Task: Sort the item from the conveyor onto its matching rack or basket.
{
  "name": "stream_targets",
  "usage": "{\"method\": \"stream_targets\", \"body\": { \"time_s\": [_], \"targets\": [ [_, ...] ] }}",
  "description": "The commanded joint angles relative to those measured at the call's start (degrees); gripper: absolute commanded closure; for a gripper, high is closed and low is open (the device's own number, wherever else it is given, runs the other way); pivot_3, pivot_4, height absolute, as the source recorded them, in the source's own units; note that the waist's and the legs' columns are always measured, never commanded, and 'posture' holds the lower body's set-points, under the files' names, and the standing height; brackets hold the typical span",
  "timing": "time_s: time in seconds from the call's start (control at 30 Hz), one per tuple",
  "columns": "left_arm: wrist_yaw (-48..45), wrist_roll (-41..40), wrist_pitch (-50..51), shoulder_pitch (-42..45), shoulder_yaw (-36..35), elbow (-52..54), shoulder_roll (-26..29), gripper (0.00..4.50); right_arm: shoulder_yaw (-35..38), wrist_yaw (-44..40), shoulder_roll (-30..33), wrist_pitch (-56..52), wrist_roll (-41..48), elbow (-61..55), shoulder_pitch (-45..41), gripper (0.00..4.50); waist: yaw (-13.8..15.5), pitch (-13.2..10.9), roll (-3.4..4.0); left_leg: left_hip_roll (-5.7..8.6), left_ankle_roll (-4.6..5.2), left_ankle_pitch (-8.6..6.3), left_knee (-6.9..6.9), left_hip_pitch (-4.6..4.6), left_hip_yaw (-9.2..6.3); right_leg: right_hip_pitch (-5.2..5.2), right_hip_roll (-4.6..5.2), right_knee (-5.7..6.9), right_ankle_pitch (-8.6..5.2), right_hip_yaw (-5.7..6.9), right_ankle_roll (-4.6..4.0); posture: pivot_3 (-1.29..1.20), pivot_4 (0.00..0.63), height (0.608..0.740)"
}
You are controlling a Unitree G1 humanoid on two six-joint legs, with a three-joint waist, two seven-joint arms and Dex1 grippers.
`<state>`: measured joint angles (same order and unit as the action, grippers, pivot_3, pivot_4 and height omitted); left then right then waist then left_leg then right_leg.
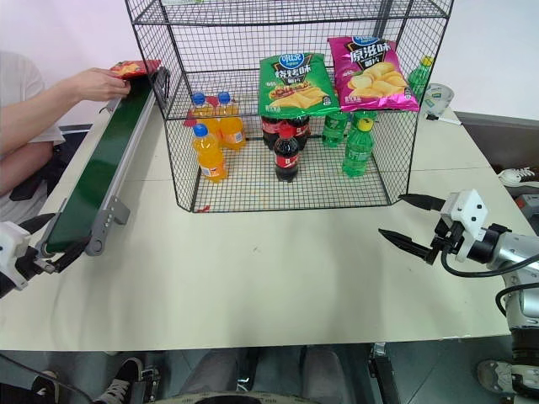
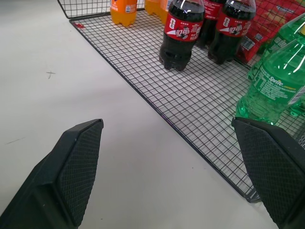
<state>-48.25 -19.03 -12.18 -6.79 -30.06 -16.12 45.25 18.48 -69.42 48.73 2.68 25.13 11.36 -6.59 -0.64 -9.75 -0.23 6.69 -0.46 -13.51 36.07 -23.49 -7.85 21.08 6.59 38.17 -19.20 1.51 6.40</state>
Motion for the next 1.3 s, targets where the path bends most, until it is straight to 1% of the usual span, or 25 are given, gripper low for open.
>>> {"method": "stream_targets", "body": {
  "time_s": [0.03, 0.13, 0.33, 0.57, 0.7, 0.8, 0.9, 0.97, 1.03, 1.1, 1.17, 1.23, 1.27, 1.3],
  "targets": [
    [0.0, -0.6, 0.5, 0.1, -1.6, -0.2, 1.2, 0.06, 0.4, 0.1, 0.0, 0.1, 0.7, -1.6, -1.1, 0.00, 0.0, 0.0, 0.00, 0.00, 0.00, 0.00, 0.00, 0.00, 0.00, 0.00, 0.00, 0.00, 0.00, 0.00, 0.00, 0.00, 0.150, 0.740],
    [-1.5, -1.8, 2.7, -1.0, -1.2, 0.6, 1.2, 0.06, 0.2, 0.1, -0.1, -0.1, 0.7, -1.7, -1.5, 0.00, 0.0, 0.0, 0.00, 0.00, 0.00, 0.00, 0.00, 0.00, 0.00, 0.00, 0.00, 0.00, 0.00, 0.00, 0.00, 0.00, 0.150, 0.740],
    [-1.8, -1.0, 1.4, -3.2, -2.5, 1.1, 1.2, 0.06, 1.1, -0.2, -0.6, -3.1, 3.2, -3.1, -0.9, 0.00, 0.0, 0.0, 0.00, -0.01, 0.00, 0.00, 0.00, 0.00, 0.00, 0.00, 0.00, 0.00, 0.00, 0.00, 0.00, 0.00, 0.150, 0.740],
    [-1.4, -1.1, 1.9, -4.5, -3.2, 1.5, 1.1, 0.06, -0.1, 0.5, -2.4, -4.3, 3.9, -6.5, -1.0, 0.00, 0.0, 0.0, 0.00, -0.01, 0.00, 0.00, 0.00, 0.00, 0.00, 0.04, 0.00, 0.00, 0.00, 0.00, 0.00, 0.00, 0.150, 0.740],
    [-1.7, 0.4, -0.4, -5.1, -3.0, 0.7, 1.7, 0.06, -1.8, 0.3, -2.8, -5.7, 3.9, -8.7, -1.5, 0.00, 0.0, 0.0, 0.00, -0.01, 0.00, 0.00, 0.01, 0.00, 0.00, 0.12, 0.00, -0.01, 0.00, 0.00, 0.00, 0.00, 0.150, 0.740],
    [-1.1, 1.4, -2.8, -5.3, -3.5, -0.1, 2.1, 0.06, -1.7, 0.4, -3.4, -8.4, 6.7, -11.2, -2.0, 0.00, 0.0, 0.0, 0.00, -0.01, 0.00, 0.00, 0.00, 0.00, 0.00, 0.12, 0.00, -0.01, 0.00, 0.00, 0.00, 0.00, 0.150, 0.740],
    [1.9, 6.4, -10.7, -6.2, -4.3, -3.6, 3.2, 0.06, -2.0, 1.1, -4.7, -14.2, 12.4, -17.1, -1.4, 0.00, -0.1, 0.0, 0.00, -0.03, 0.00, 0.00, -0.01, 0.00, 0.00, 0.10, 0.00, -0.01, 0.00, 0.00, 0.00, 0.00, 0.150, 0.740],
    [5.3, 11.0, -18.3, -7.2, -4.6, -6.6, 4.0, 0.06, -3.1, 1.2, -5.8, -14.7, 13.1, -20.6, -0.5, 0.00, -0.1, 0.0, 0.00, -0.04, 0.00, 0.00, -0.04, 0.00, 0.00, 0.06, -0.01, -0.01, 0.00, -0.01, 0.00, 0.00, 0.150, 0.740],
    [9.0, 13.5, -21.8, -7.8, -5.1, -9.0, 4.0, 0.06, -4.8, 1.0, -7.1, -15.8, 14.4, -24.8, 0.6, 0.00, 0.0, 0.0, 0.00, -0.04, 0.00, -0.01, -0.06, 0.00, 0.00, 0.14, -0.01, -0.04, 0.00, -0.01, -0.01, 0.00, 0.150, 0.740],
    [13.3, 17.9, -26.0, -8.9, -4.6, -11.0, 4.4, 0.06, -6.8, 0.1, -7.8, -16.7, 15.3, -28.2, 1.7, 0.00, 0.1, 0.0, -0.01, -0.04, 0.01, -0.01, -0.05, 0.00, 0.00, 0.18, -0.01, -0.05, 0.00, -0.01, -0.01, 0.00, 0.150, 0.740],
    [18.1, 23.0, -29.9, -9.7, -3.8, -12.3, 5.0, 0.06, -8.3, -0.3, -8.4, -17.5, 16.1, -30.2, 1.8, 0.00, 0.1, 0.0, -0.04, -0.04, 0.02, -0.01, -0.03, 0.00, 0.00, 0.21, -0.01, -0.05, 0.00, -0.01, 0.00, 0.00, 0.150, 0.740],
    [21.1, 25.2, -32.3, -10.0, -3.3, -12.9, 5.1, 0.06, -9.8, -0.6, -9.0, -17.7, 16.0, -30.2, 0.9, 0.00, 0.3, 0.1, -0.12, -0.02, 0.02, -0.02, -0.02, 0.00, 0.00, 0.20, 0.00, -0.05, 0.00, -0.01, 0.00, 0.00, 0.150, 0.740],
    [23.9, 27.7, -33.1, -10.1, -3.5, -13.0, 5.3, 0.06, -10.5, -0.5, -9.4, -17.6, 15.7, -29.9, 0.3, 0.00, 0.5, 0.1, -0.14, -0.02, 0.02, -0.02, -0.01, 0.00, 0.00, 0.20, 0.00, -0.05, 0.00, 0.00, 0.00, 0.00, 0.150, 0.740],
    [27.9, 32.2, -34.3, -10.7, -3.9, -12.4, 5.9, 0.06, -11.3, -0.5, -9.8, -17.2, 14.8, -29.1, -0.3, 0.00, 0.6, 0.1, -0.15, -0.02, 0.02, -0.02, 0.00, 0.00, 0.00, 0.20, 0.00, -0.05, 0.00, 0.00, -0.01, 0.00, 0.150, 0.740]
  ]
}}
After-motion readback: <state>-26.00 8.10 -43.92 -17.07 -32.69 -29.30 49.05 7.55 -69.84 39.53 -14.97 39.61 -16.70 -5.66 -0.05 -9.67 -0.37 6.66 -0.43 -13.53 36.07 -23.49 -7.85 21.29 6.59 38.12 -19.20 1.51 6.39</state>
